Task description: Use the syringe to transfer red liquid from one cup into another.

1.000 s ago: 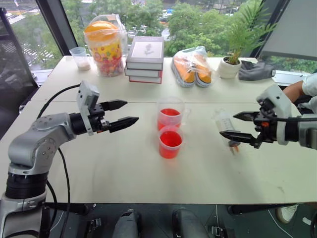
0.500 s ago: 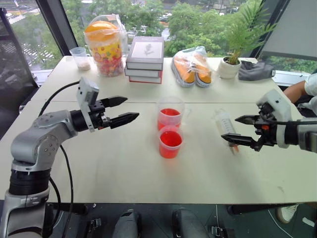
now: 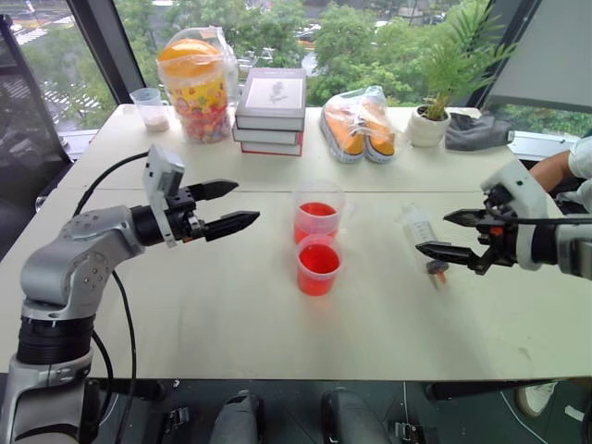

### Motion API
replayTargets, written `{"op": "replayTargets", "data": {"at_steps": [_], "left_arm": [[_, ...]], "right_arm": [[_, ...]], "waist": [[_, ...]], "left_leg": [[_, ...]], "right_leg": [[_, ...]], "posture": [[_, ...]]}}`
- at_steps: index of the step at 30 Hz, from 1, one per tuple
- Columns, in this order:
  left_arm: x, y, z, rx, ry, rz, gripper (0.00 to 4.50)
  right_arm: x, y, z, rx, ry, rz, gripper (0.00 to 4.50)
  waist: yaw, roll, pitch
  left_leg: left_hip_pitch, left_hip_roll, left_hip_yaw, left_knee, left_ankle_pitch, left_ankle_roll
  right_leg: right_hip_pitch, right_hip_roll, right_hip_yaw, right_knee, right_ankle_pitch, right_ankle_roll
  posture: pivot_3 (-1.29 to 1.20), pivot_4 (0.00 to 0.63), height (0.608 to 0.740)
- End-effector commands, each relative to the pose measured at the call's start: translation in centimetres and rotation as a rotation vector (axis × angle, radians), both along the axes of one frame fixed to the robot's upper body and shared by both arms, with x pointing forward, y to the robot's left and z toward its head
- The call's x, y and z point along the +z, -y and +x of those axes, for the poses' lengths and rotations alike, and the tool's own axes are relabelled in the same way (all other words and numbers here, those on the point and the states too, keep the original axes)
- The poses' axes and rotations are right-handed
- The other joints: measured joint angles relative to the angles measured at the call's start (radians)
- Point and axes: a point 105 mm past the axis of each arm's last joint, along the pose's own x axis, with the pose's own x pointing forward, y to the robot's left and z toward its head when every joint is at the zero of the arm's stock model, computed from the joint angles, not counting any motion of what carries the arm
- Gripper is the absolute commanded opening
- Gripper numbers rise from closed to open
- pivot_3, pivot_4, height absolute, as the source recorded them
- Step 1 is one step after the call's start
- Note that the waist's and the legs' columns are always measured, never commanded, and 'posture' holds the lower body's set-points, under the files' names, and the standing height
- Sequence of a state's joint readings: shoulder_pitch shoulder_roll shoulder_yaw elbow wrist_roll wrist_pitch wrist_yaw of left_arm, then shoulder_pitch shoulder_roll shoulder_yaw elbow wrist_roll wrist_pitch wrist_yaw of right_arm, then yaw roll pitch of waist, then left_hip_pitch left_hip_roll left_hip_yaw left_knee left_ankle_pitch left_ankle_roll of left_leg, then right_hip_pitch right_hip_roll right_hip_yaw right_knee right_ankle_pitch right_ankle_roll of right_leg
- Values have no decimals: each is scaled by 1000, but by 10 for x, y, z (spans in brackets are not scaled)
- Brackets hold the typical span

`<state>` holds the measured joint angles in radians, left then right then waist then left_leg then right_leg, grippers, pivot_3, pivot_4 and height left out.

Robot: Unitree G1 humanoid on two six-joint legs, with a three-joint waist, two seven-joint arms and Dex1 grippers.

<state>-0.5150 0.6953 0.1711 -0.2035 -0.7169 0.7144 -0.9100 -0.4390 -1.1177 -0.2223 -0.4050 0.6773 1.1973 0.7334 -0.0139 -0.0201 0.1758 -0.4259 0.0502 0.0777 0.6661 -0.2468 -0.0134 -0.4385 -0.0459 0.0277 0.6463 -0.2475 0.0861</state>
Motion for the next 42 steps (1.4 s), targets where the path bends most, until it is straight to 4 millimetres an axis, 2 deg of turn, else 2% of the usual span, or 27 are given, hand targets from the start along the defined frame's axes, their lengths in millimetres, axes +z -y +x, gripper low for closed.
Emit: {"op": "replayTargets", "data": {"at_steps": [1,9,13,16,23,26,30,31,33,36,37,39,40,42], "left_arm": [[7,1,-2,-8,40,-2,4500],[5,9,-1,-25,50,-11,4500],[4,12,-2,-24,56,-20,4500],[3,14,-3,-21,60,-29,4500],[1,14,-6,1,69,-38,4500],[1,14,-7,7,72,-37,4500],[1,15,-7,9,75,-36,4500],[2,15,-7,8,75,-36,4500],[3,16,-6,6,79,-35,4500],[6,14,-4,7,86,-31,4500],[7,13,-3,8,89,-29,4500],[10,12,-1,7,95,-24,4500],[11,12,1,5,96,-20,4500],[12,14,3,-7,98,-14,4500]], "right_arm": [[5,7,7,-67,-27,-6,4482],[-25,22,65,-293,-229,39,4482],[-43,34,88,-378,-277,-12,4482],[-54,42,101,-430,-287,-61,4482],[-77,36,113,-407,-344,-84,4482],[-82,34,116,-387,-354,-95,3754],[-83,30,117,-364,-359,-94,1670],[-82,28,118,-360,-357,-90,1382],[-73,28,122,-365,-328,-86,1361],[-49,25,129,-364,-232,-62,1361],[-30,16,134,-322,-150,-14,1361],[22,-18,137,-179,43,167,1361],[54,-34,135,-97,192,255,1361],[91,-52,126,-26,372,381,1361]], "waist": [[-1,0,0],[-3,0,0],[0,0,0],[-1,0,0],[-5,0,0],[-7,0,0],[-6,0,0],[-7,0,0],[-7,0,0],[-7,0,0],[-6,0,0],[-7,2,1],[-9,3,1],[-10,3,1]], "left_leg": [[0,0,0,0,0,0],[0,0,1,1,0,0],[-2,0,2,0,0,0],[-2,0,2,-1,0,0],[-2,0,2,-1,0,0],[-1,0,2,-1,0,0],[0,0,1,0,0,0],[0,0,1,0,0,0],[0,0,1,0,0,0],[0,0,1,0,0,0],[-1,0,2,0,0,0],[-1,0,1,0,0,0],[-2,0,2,-1,0,0],[-1,1,1,-2,0,0]], "right_leg": [[0,0,0,0,0,0],[-1,0,1,0,0,-1],[-2,0,1,0,2,2],[-3,0,1,0,2,3],[-3,0,0,1,3,3],[-2,0,0,1,3,3],[-1,0,0,1,3,3],[-1,0,0,1,3,3],[-1,0,1,1,3,3],[-1,0,1,2,3,3],[-2,0,1,2,3,3],[-2,0,1,2,3,3],[-4,0,1,3,3,3],[-4,2,0,4,3,3]], "posture": [[0,150,740],[0,150,740],[0,150,740],[0,150,740],[0,150,740],[0,150,740],[0,150,740],[0,150,740],[0,150,740],[0,150,740],[0,150,740],[0,150,740],[0,150,740],[0,150,740]]}}
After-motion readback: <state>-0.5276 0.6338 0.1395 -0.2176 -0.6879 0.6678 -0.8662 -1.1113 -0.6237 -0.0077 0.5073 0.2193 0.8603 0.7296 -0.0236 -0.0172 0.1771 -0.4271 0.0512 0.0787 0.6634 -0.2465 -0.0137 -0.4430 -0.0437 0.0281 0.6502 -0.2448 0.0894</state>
